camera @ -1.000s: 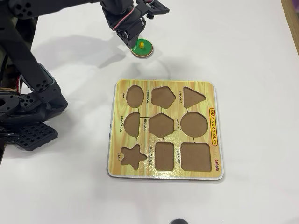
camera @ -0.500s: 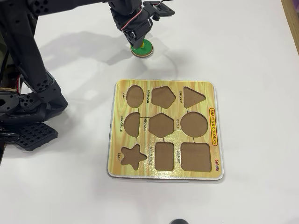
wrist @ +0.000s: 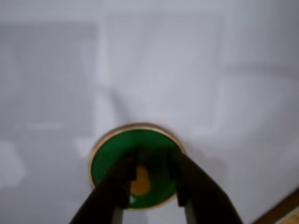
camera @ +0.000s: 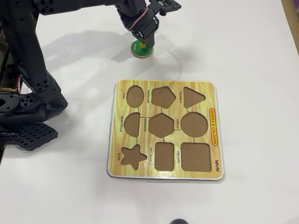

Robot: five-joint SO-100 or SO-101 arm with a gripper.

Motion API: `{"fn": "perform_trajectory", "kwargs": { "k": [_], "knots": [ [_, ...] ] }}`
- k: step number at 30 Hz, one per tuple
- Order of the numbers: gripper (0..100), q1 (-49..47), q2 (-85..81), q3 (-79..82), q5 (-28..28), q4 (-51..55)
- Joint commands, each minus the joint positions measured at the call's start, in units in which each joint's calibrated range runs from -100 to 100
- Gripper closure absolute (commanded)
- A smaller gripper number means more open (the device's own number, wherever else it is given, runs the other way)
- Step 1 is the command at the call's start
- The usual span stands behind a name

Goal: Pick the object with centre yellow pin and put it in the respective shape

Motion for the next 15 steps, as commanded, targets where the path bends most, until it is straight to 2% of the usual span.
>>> {"fn": "perform_trajectory", "kwargs": {
  "k": [1, 9, 15],
  "knots": [
    [91, -1.9, 0.2, -2.3, -0.2, -1.0],
    [91, -4.1, -0.5, -2.3, -0.2, -4.2],
    [91, -3.5, -4.7, -1.1, -0.1, -2.1]
  ]
}}
